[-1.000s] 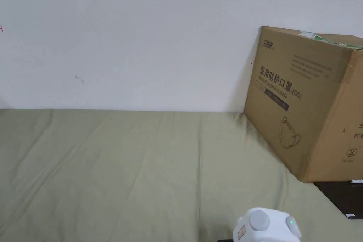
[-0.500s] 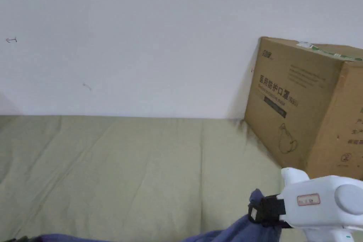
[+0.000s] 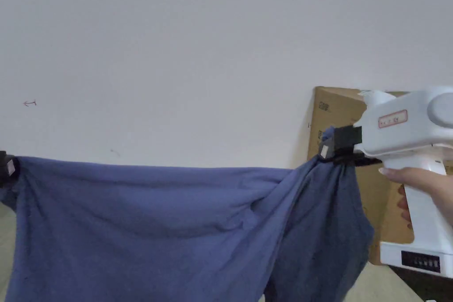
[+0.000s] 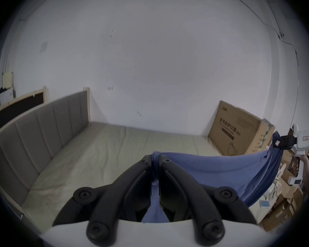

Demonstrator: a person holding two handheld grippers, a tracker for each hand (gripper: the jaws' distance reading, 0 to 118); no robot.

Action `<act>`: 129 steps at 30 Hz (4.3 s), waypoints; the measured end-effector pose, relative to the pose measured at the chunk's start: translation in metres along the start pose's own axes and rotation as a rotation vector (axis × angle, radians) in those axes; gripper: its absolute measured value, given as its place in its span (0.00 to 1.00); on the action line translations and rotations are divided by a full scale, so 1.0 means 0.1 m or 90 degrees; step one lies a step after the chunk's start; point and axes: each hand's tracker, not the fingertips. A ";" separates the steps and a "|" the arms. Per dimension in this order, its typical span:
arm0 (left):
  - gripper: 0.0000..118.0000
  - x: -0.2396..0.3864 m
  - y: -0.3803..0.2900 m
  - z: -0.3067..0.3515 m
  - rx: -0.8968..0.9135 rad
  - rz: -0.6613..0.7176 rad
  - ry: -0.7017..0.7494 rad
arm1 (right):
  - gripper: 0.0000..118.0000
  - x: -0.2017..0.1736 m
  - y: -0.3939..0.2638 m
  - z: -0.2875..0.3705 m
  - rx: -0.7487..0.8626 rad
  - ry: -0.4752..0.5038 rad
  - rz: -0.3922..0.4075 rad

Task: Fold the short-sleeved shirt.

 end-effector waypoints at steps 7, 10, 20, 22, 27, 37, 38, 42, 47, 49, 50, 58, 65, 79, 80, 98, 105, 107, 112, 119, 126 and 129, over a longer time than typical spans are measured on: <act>0.05 0.15 0.70 -0.40 0.080 -0.012 0.035 | 0.10 -0.27 0.84 -0.38 0.064 -0.077 0.075; 0.05 0.22 0.86 -0.66 0.100 -0.024 0.059 | 0.10 -0.36 1.06 -0.60 0.087 -0.100 0.094; 0.05 0.15 0.27 -1.47 0.045 -0.073 0.091 | 0.10 -0.23 0.53 -1.72 0.078 -0.169 0.161; 0.05 0.06 -0.25 -1.57 -0.033 -0.056 0.076 | 0.10 -0.12 0.01 -1.99 0.012 -0.168 0.157; 0.05 -0.26 -1.77 -1.53 -0.272 -0.029 0.008 | 0.10 0.21 -1.62 -2.29 -0.185 -0.122 0.190; 0.05 -0.48 -2.89 -0.24 -0.457 0.000 -0.086 | 0.10 0.41 -3.32 -1.05 -0.343 -0.017 0.160; 0.05 -0.48 -2.86 -0.09 -0.465 0.007 -0.088 | 0.10 0.42 -3.34 -0.89 -0.344 -0.014 0.156; 0.05 -0.62 -2.63 0.29 -0.483 0.023 -0.089 | 0.10 0.49 -3.32 -0.34 -0.385 0.051 0.116; 0.05 -0.73 -2.61 0.24 -0.505 0.044 -0.073 | 0.10 0.61 -3.40 -0.16 -0.393 0.032 0.058; 0.05 -0.74 -2.76 0.04 -0.527 0.071 -0.057 | 0.10 0.65 -3.47 -0.30 -0.389 0.010 0.021; 0.05 -0.72 -2.88 -0.07 -0.547 0.096 -0.056 | 0.10 0.67 -3.50 -0.39 -0.402 -0.011 -0.012; 0.08 -0.72 -3.27 -0.26 -0.587 0.225 -0.146 | 0.19 0.70 -3.54 -0.49 -0.414 -0.056 -0.092; 0.96 -0.51 -3.12 -0.03 -0.447 0.193 -0.195 | 1.00 0.55 -3.43 -0.22 -0.248 0.006 -0.161; 0.94 0.64 -2.23 1.37 0.198 -0.100 -0.016 | 0.99 -0.85 -2.74 0.89 0.354 -0.080 0.086; 0.74 0.67 -2.25 1.40 0.189 -0.092 -0.042 | 0.98 -0.90 -2.75 0.88 0.353 -0.064 0.075; 0.00 -0.16 -1.98 -2.32 -0.390 -0.078 -0.108 | 0.01 -0.19 -2.73 -0.13 0.189 0.008 0.012; 0.87 -0.32 -2.53 -3.34 -0.418 -0.090 -0.056 | 0.01 -0.08 -2.80 -0.38 0.128 -0.015 0.036; 0.86 -0.27 -2.67 -3.45 -0.433 -0.102 -0.065 | 0.01 -0.06 -2.81 -0.43 0.116 -0.017 0.035; 0.91 -0.23 -3.06 -3.68 -0.498 -0.192 -0.047 | 0.01 -0.02 -2.86 -0.54 0.090 -0.009 0.031; 0.81 -0.05 -3.03 -3.62 -0.481 -0.178 -0.007 | 0.01 0.00 -2.90 -0.60 0.070 -0.002 0.023; 0.02 0.24 -3.02 -3.05 -0.420 -0.294 -0.062 | 0.01 0.41 -2.83 -0.63 0.074 -0.021 -0.066; 0.02 0.26 -2.97 -2.85 -0.427 -0.288 -0.077 | 0.01 0.79 -2.69 -0.92 -0.010 -0.045 -0.088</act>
